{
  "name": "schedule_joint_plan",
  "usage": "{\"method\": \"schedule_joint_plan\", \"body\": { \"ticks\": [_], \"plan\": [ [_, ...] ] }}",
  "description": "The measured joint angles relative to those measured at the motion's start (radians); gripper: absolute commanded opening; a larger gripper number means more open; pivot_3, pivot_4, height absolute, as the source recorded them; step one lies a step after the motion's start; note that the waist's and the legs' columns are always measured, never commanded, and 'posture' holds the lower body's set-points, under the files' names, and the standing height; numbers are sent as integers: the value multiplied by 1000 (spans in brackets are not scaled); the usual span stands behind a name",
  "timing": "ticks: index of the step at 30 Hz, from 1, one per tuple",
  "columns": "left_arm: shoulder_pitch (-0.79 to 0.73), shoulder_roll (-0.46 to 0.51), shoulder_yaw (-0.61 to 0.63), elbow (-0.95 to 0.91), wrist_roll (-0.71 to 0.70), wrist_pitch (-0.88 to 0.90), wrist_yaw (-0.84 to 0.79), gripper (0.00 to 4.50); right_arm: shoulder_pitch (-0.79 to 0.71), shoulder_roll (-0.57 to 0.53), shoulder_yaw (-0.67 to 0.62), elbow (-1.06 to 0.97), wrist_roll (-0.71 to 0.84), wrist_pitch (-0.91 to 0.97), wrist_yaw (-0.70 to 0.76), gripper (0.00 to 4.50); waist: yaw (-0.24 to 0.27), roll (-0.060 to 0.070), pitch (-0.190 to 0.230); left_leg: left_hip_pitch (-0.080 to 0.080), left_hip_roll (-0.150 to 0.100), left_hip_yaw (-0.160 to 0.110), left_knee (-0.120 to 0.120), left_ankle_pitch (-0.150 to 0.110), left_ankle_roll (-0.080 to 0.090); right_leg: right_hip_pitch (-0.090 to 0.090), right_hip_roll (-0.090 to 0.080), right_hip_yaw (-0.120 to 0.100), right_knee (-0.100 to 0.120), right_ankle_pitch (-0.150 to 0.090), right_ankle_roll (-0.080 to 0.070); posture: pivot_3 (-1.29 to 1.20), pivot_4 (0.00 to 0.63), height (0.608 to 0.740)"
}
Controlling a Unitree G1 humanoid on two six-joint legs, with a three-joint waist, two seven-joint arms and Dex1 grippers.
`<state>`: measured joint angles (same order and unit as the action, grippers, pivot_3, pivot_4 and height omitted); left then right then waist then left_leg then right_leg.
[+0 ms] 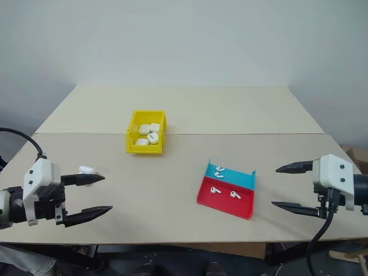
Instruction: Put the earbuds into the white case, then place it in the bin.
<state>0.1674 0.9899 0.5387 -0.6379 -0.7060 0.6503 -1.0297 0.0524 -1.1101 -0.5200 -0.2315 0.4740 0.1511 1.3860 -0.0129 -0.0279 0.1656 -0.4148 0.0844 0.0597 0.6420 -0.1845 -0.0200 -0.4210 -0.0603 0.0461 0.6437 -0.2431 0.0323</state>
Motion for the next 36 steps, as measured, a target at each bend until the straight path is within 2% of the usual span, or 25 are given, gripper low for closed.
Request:
{"method": "schedule_joint_plan", "body": {
  "ticks": [7,10,15,18,22,25,30,33,36],
  "plan": [
    [-16,-18,-8,-5,-20,6,49,4500,-25,0,4,5,-1,-1,-6,4482,-1,0,0,0,0,0,0,0,0,0,0,0,0,0,0,0,150,740],
    [4,-18,-9,-19,20,-19,60,4500,-28,0,6,6,-9,-4,-9,4482,-1,0,0,0,0,0,0,0,0,0,0,0,0,0,0,0,150,740],
    [3,-14,-33,-61,98,19,177,4500,-44,0,28,6,-12,-6,-15,4482,0,0,0,0,0,0,0,0,0,0,0,0,0,0,0,0,150,740],
    [-7,52,-56,-72,116,111,212,4500,-47,6,43,8,-22,-14,-30,4482,0,0,0,0,0,0,0,0,0,0,0,0,0,0,0,0,150,740],
    [-112,173,-90,-60,108,304,262,4500,-57,16,69,17,-29,-15,-48,4482,1,0,0,0,0,0,0,0,0,0,0,0,1,0,0,0,150,740],
    [-266,209,-173,-13,82,486,329,4500,-57,16,72,6,-27,-13,-59,4482,2,0,0,0,0,0,0,0,0,0,0,0,1,0,0,0,150,740],
    [-611,264,-461,154,74,780,369,4500,-25,16,70,-20,-29,10,-84,4482,2,-1,0,0,-1,-1,0,0,0,0,1,0,2,3,6,0,150,740],
    [-763,272,-604,283,97,837,358,4500,-8,17,71,-48,-28,42,-111,4482,-1,-1,1,0,-1,-1,0,0,0,-1,1,0,2,3,6,0,150,740],
    [-854,306,-732,384,139,822,305,4500,15,24,76,-63,-30,59,-128,4482,-4,-1,1,-1,-1,-1,0,0,0,-2,1,0,3,3,6,0,150,740]
  ]
}}
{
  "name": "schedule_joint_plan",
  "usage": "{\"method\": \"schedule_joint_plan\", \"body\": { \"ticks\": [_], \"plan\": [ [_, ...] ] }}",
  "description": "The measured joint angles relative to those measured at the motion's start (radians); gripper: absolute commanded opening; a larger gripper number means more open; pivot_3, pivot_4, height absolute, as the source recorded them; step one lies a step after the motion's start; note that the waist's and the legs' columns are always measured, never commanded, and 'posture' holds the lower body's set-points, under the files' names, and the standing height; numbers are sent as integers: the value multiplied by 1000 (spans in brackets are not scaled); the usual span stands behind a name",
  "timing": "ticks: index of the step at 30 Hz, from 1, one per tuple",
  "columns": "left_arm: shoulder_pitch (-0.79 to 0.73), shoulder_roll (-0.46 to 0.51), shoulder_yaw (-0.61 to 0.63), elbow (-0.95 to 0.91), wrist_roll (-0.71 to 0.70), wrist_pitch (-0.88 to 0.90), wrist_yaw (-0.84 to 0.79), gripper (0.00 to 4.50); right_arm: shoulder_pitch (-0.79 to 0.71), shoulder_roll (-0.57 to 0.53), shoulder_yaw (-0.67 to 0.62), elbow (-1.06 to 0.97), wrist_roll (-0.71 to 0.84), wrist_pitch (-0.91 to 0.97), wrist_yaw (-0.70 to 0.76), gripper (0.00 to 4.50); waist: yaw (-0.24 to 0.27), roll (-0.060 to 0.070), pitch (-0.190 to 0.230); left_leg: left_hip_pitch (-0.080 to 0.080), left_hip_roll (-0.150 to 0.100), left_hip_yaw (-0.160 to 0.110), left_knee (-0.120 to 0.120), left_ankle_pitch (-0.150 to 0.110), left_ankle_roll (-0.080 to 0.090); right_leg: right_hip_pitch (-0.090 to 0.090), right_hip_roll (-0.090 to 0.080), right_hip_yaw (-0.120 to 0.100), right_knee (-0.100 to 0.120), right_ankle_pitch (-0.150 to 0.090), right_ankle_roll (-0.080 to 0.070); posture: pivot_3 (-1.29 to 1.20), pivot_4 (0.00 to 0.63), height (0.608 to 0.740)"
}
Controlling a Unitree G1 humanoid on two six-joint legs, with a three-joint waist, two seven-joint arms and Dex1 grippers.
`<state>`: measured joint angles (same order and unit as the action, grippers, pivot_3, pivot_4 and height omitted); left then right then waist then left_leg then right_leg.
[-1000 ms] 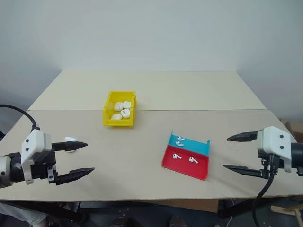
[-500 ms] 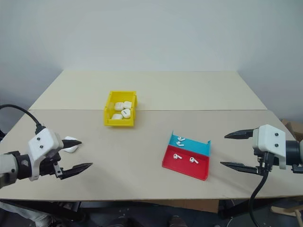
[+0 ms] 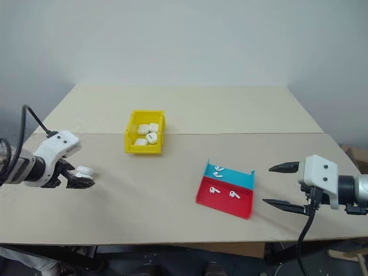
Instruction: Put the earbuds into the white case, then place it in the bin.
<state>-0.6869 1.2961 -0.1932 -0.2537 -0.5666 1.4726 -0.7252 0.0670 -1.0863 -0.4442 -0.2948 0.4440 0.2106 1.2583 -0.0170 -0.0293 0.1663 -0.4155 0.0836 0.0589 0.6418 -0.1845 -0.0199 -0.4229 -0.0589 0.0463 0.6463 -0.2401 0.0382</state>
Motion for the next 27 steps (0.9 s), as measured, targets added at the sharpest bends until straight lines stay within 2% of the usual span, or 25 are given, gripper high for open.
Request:
{"method": "schedule_joint_plan", "body": {
  "ticks": [6,10,13,19,27],
  "plan": [
    [-238,6,-252,326,158,-101,-174,4500,16,1,3,-9,-8,15,-23,4482,7,0,0,0,0,0,1,0,0,1,0,-1,0,-3,-4,0,150,740],
    [-361,-65,-376,541,269,-154,-277,4500,16,1,3,-8,-9,37,-31,4482,10,0,0,-1,0,0,1,0,0,1,0,-1,0,-1,-2,0,150,740],
    [-407,-158,-416,693,324,-187,-330,4500,8,1,16,-9,-12,43,-43,4482,16,-1,0,-2,0,-1,1,0,0,0,0,-1,0,0,0,0,150,740],
    [-440,-262,-465,867,412,-249,-429,4500,3,1,29,-12,-12,57,-58,4482,17,-1,0,-6,0,-2,2,0,0,-2,0,-2,0,0,0,0,150,740],
    [-460,-342,-498,995,540,-340,-492,4500,3,1,34,-34,-18,80,-82,4482,16,-1,0,-6,0,-3,3,0,0,-2,0,-3,0,0,0,0,150,740]
  ]
}}
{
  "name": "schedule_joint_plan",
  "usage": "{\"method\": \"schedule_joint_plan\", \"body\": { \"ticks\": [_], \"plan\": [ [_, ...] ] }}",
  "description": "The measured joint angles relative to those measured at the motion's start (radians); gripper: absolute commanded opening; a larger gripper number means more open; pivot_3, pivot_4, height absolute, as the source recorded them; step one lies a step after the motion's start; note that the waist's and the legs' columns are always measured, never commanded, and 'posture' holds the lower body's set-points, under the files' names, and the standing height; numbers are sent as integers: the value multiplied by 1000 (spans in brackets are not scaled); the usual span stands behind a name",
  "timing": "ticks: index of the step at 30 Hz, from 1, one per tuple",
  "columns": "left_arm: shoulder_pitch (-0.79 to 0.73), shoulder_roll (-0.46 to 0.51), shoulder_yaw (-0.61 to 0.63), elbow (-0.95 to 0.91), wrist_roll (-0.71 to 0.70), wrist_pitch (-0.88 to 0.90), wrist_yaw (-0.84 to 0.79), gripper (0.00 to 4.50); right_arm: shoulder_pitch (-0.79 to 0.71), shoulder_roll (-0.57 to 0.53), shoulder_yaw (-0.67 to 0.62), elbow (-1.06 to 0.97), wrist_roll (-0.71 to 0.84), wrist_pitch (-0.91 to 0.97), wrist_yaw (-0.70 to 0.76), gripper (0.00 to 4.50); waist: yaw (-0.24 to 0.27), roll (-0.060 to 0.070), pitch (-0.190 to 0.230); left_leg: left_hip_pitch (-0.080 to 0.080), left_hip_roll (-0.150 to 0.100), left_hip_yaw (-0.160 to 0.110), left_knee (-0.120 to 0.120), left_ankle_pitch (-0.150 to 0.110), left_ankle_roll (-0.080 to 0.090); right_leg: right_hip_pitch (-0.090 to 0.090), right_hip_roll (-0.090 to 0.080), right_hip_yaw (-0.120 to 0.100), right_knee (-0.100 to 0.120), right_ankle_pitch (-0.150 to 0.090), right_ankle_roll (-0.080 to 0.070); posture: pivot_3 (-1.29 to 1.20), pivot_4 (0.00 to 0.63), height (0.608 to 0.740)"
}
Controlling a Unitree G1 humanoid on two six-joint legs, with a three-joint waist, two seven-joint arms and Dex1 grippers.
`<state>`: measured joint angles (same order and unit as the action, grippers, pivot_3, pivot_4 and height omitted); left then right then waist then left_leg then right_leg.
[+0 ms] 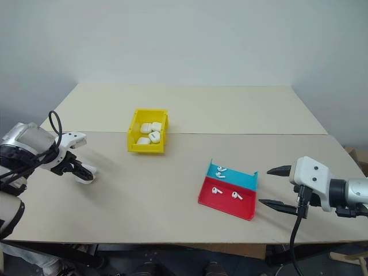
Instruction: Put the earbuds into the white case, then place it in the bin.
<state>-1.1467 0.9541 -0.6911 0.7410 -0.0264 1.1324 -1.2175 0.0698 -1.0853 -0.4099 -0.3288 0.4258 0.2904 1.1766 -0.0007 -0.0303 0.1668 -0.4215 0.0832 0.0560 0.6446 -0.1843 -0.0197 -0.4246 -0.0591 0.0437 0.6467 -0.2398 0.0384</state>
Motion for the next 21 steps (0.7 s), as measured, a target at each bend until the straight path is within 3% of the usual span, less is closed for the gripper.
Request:
{"method": "schedule_joint_plan", "body": {
  "ticks": [20,21],
  "plan": [
    [3,-79,25,128,143,-104,-74,4500,16,0,7,-14,-22,3,-1,4482,-1,0,0,0,0,-1,1,0,0,0,0,-1,0,0,0,0,150,740],
    [3,-83,32,134,147,-108,-66,4316,15,0,8,-14,-23,3,-1,4496,-1,0,0,0,0,-1,1,0,0,1,0,-1,1,0,0,0,150,740]
  ]
}}
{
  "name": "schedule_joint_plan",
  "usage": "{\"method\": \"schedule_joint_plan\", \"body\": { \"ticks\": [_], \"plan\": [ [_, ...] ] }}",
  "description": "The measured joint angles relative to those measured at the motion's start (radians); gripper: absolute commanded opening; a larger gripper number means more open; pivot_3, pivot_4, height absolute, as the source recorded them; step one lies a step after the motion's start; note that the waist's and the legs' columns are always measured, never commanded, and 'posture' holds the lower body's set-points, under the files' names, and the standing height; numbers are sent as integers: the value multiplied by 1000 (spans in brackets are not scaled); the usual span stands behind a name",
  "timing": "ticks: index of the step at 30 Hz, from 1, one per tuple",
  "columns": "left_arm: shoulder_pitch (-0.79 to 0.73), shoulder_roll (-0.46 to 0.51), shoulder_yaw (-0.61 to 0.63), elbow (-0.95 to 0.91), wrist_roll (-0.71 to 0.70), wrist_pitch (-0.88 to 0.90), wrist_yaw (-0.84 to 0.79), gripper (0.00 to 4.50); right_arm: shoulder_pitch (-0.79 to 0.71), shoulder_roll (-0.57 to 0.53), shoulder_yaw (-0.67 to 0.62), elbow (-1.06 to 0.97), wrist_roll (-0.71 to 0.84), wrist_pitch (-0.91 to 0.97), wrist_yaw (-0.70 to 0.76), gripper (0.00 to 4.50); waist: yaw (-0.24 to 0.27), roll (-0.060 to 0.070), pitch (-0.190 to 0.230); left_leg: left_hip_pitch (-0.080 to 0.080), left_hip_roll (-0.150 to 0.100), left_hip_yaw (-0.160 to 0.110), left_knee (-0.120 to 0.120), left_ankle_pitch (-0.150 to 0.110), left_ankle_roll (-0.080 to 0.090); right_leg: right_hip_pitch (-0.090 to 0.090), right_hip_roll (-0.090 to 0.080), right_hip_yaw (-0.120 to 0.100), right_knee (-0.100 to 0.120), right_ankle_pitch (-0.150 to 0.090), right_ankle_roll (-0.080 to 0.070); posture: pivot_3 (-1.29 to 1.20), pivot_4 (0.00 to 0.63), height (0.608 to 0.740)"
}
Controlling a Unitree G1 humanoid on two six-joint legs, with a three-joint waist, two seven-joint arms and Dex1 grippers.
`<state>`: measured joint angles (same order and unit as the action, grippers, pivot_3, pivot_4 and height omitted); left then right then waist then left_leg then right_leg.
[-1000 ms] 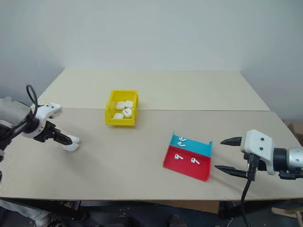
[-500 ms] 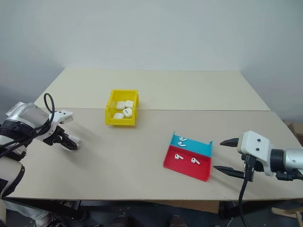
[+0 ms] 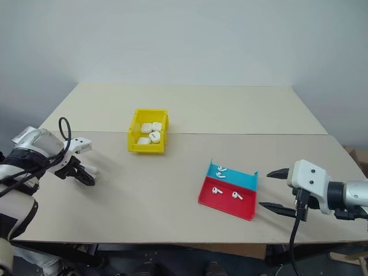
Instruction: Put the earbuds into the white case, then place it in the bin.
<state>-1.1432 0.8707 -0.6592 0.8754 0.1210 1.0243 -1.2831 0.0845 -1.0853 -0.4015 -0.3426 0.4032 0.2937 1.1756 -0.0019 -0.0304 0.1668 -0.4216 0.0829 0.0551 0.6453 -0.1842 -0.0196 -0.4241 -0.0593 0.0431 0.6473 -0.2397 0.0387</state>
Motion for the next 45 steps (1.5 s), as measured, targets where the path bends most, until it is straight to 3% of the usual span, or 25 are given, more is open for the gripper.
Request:
{"method": "schedule_joint_plan", "body": {
  "ticks": [2,6,17,23,26,29,31,34,36,38,44,45],
  "plan": [
    [1,-6,11,12,12,-10,9,3952,-3,0,2,0,-1,0,-1,4500,0,0,0,0,0,0,0,0,0,0,0,0,0,0,0,0,150,740],
    [4,-16,36,28,39,-19,27,2742,-11,0,7,0,-4,0,-1,4500,-1,0,0,0,0,0,0,0,0,0,0,0,0,0,0,0,150,740],
    [30,-26,118,0,69,-23,56,2743,-28,0,20,2,-6,1,-1,4500,0,0,0,1,0,0,0,0,0,1,0,0,1,0,0,0,150,740],
    [139,89,243,-393,8,53,47,2743,-44,-15,20,3,-6,12,1,4500,-5,-1,0,-1,0,0,0,0,0,0,0,0,0,1,-1,0,150,740],
    [305,122,463,-796,-132,114,34,2743,-76,-102,22,-14,13,106,21,4500,-11,1,0,0,0,1,0,0,0,1,-2,1,1,3,-4,0,150,740],
    [448,52,626,-1041,-260,88,50,2743,-131,-147,38,-46,16,156,23,4500,-12,1,-1,2,0,0,1,0,0,2,-1,0,1,1,-2,0,150,740],
    [557,-84,760,-1143,-345,-14,91,2743,-177,-195,101,-58,9,203,20,4500,-12,4,-2,5,0,1,2,0,0,5,-1,1,2,1,-1,0,150,740],
    [637,-177,785,-1208,-423,-101,132,2743,-263,-251,208,-89,-12,246,19,4500,-13,3,-2,5,1,0,1,0,0,4,1,1,2,1,-1,0,150,740],
    [702,-300,848,-1204,-453,-296,154,2743,-339,-262,292,-103,-38,280,15,4500,-14,8,-5,6,0,3,1,0,0,5,-1,3,1,1,-1,0,150,740],
    [782,-388,836,-1178,-478,-495,146,2743,-441,-256,398,-132,-54,332,13,4500,-16,8,-5,5,0,3,1,0,1,3,0,4,1,4,-6,0,150,740],
    [848,-503,825,-1095,-518,-774,139,2743,-674,-181,611,-168,-106,509,13,4500,-10,8,-5,3,0,3,3,0,1,2,-1,4,1,4,-5,0,150,740],
    [857,-507,819,-1095,-523,-808,138,2743,-709,-162,646,-171,-113,538,13,4318,-10,8,-5,3,0,3,3,0,1,2,-1,4,1,4,-5,0,150,740]
  ]
}}
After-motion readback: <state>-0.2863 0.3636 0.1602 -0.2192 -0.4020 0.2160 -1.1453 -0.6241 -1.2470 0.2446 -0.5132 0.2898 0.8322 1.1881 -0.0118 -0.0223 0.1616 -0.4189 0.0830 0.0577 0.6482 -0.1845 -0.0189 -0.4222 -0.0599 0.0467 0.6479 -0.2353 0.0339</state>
